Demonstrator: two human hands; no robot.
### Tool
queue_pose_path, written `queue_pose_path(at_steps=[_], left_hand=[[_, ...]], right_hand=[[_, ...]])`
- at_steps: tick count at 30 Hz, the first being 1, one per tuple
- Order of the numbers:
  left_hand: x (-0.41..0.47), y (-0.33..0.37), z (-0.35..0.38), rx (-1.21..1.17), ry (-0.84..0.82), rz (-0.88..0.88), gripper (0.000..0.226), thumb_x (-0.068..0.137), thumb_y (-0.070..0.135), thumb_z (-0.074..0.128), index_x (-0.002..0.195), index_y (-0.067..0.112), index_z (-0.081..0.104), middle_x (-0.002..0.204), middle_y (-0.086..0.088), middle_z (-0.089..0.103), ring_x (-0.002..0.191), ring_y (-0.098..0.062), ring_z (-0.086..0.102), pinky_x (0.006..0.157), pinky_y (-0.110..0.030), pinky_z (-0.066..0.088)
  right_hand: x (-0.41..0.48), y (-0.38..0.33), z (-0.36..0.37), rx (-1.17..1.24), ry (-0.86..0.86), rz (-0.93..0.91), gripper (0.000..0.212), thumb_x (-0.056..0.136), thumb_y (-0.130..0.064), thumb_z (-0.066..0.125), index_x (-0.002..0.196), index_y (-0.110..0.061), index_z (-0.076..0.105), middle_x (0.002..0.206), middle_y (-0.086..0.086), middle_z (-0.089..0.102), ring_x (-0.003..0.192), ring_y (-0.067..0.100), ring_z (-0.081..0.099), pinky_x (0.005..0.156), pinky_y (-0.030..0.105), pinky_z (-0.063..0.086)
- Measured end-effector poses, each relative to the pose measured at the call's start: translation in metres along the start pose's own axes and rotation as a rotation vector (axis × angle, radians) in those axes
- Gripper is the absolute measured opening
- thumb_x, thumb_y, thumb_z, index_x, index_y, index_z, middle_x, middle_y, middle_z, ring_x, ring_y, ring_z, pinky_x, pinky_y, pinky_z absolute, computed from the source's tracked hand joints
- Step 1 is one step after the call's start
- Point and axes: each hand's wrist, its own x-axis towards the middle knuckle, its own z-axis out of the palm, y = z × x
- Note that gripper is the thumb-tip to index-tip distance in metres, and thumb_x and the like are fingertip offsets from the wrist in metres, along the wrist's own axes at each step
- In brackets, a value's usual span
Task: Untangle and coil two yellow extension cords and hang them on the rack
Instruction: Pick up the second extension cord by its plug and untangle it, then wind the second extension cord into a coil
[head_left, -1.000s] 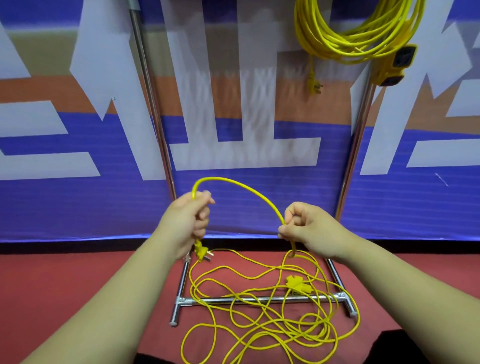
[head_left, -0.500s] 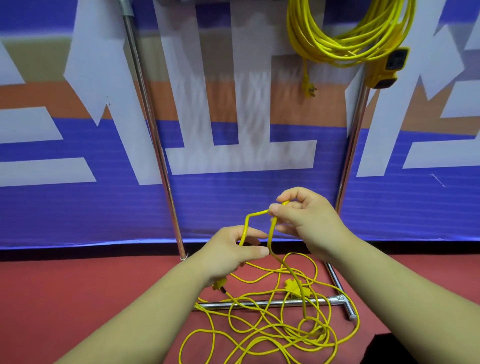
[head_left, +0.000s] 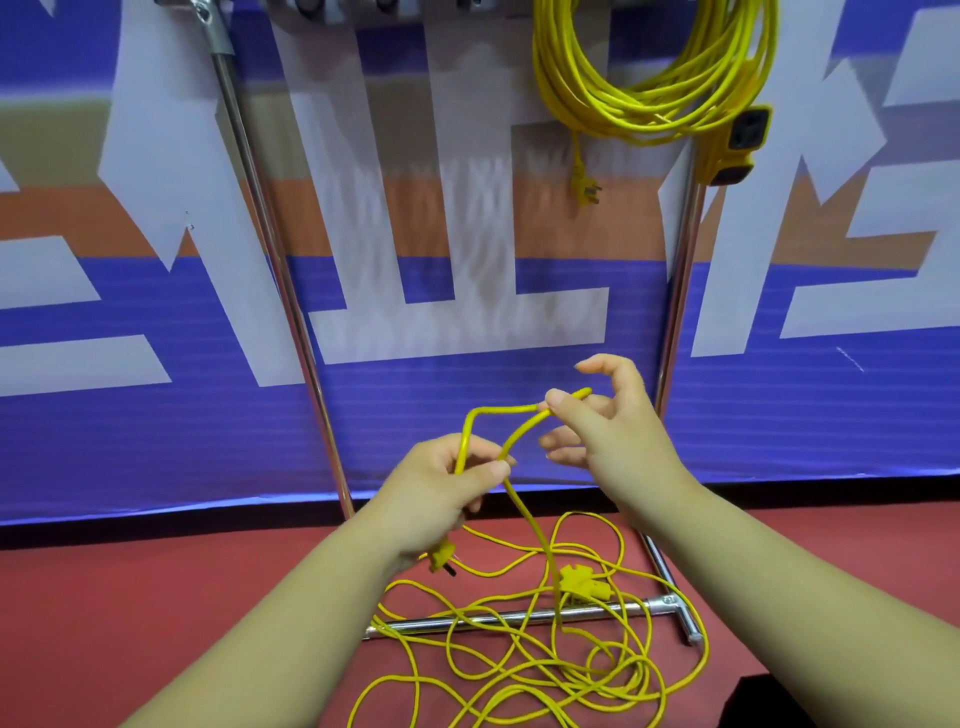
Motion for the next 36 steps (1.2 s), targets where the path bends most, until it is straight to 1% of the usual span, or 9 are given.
queue_pose_path(at_steps=[5, 10, 12, 16, 20, 24, 27, 31, 36], left_hand=[[0.001, 0.022, -0.025, -0.242, 0.183, 0.083, 0.009, 0.098, 0.012, 0.059, 0.098, 0.013, 0.067, 0.062, 0.009, 0.056, 0.052, -0.008, 0.038, 0.043, -0.018, 0.025], [-0.002, 0.036, -0.042, -0.567, 0.247, 0.085, 0.009, 0.099, 0.016, 0.056, 0.101, 0.013, 0.064, 0.072, 0.006, 0.058, 0.051, -0.007, 0.037, 0.039, -0.015, 0.025], [-0.003, 0.038, -0.046, -0.649, 0.255, 0.084, 0.010, 0.099, 0.018, 0.056, 0.102, 0.015, 0.065, 0.075, 0.004, 0.056, 0.051, -0.006, 0.037, 0.039, -0.014, 0.025], [-0.006, 0.040, -0.057, -0.753, 0.258, 0.082, 0.012, 0.101, 0.020, 0.053, 0.100, 0.016, 0.065, 0.070, 0.006, 0.047, 0.050, -0.005, 0.037, 0.038, -0.014, 0.026], [-0.009, 0.038, -0.071, -0.829, 0.295, 0.063, 0.013, 0.102, 0.021, 0.051, 0.096, 0.018, 0.062, 0.061, 0.009, 0.049, 0.049, -0.003, 0.037, 0.041, -0.013, 0.023], [-0.010, 0.033, -0.079, -0.889, 0.326, 0.043, 0.012, 0.102, 0.020, 0.053, 0.093, 0.019, 0.061, 0.063, 0.007, 0.054, 0.048, -0.002, 0.038, 0.041, -0.013, 0.024], [-0.010, 0.033, -0.079, -0.914, 0.304, 0.040, 0.013, 0.102, 0.020, 0.052, 0.093, 0.017, 0.062, 0.063, 0.007, 0.055, 0.048, -0.002, 0.039, 0.041, -0.013, 0.026], [-0.010, 0.033, -0.081, -0.943, 0.286, 0.059, 0.014, 0.102, 0.022, 0.053, 0.094, 0.018, 0.063, 0.064, 0.006, 0.055, 0.048, -0.002, 0.040, 0.040, -0.014, 0.029], [-0.005, 0.024, -0.088, -0.897, 0.327, 0.034, 0.016, 0.101, 0.024, 0.054, 0.100, 0.018, 0.069, 0.069, 0.007, 0.055, 0.050, -0.004, 0.038, 0.044, -0.014, 0.027]], right_hand=[[-0.005, 0.007, 0.003, -0.072, -0.048, -0.052, 0.034, 0.092, -0.012, 0.068, 0.100, -0.020, 0.036, 0.091, 0.009, 0.068, 0.069, 0.024, 0.071, 0.073, 0.044, 0.059], [-0.014, 0.031, 0.013, -0.203, -0.343, 0.003, 0.035, 0.074, -0.026, 0.079, 0.084, -0.027, 0.045, 0.099, 0.002, 0.073, 0.080, 0.019, 0.064, 0.081, 0.050, 0.051], [-0.017, 0.042, 0.019, -0.203, -0.464, 0.051, 0.035, 0.078, -0.017, 0.078, 0.087, -0.023, 0.045, 0.104, 0.004, 0.071, 0.084, 0.019, 0.064, 0.085, 0.054, 0.051], [-0.021, 0.055, 0.030, -0.241, -0.645, 0.081, 0.029, 0.087, -0.006, 0.067, 0.090, -0.017, 0.041, 0.094, 0.005, 0.067, 0.073, 0.022, 0.054, 0.066, 0.037, 0.043], [-0.020, 0.064, 0.039, -0.270, -0.690, 0.097, 0.024, 0.086, -0.012, 0.066, 0.087, -0.020, 0.043, 0.087, -0.002, 0.069, 0.083, 0.024, 0.059, 0.076, 0.040, 0.044], [-0.023, 0.073, 0.050, -0.237, -0.700, 0.155, 0.030, 0.085, -0.011, 0.073, 0.090, -0.021, 0.045, 0.113, -0.001, 0.064, 0.102, 0.018, 0.067, 0.080, 0.032, 0.050], [-0.024, 0.079, 0.061, -0.270, -0.663, 0.137, 0.033, 0.082, -0.014, 0.075, 0.090, -0.020, 0.043, 0.119, -0.001, 0.060, 0.110, 0.016, 0.065, 0.081, 0.028, 0.052], [-0.023, 0.084, 0.068, -0.285, -0.645, 0.103, 0.034, 0.087, 0.001, 0.071, 0.086, -0.016, 0.040, 0.102, 0.005, 0.065, 0.087, 0.012, 0.063, 0.074, 0.022, 0.049], [-0.020, 0.082, 0.068, -0.243, -0.610, 0.110, 0.027, 0.087, -0.003, 0.068, 0.084, -0.016, 0.044, 0.084, 0.027, 0.064, 0.076, 0.027, 0.062, 0.072, 0.036, 0.050]])
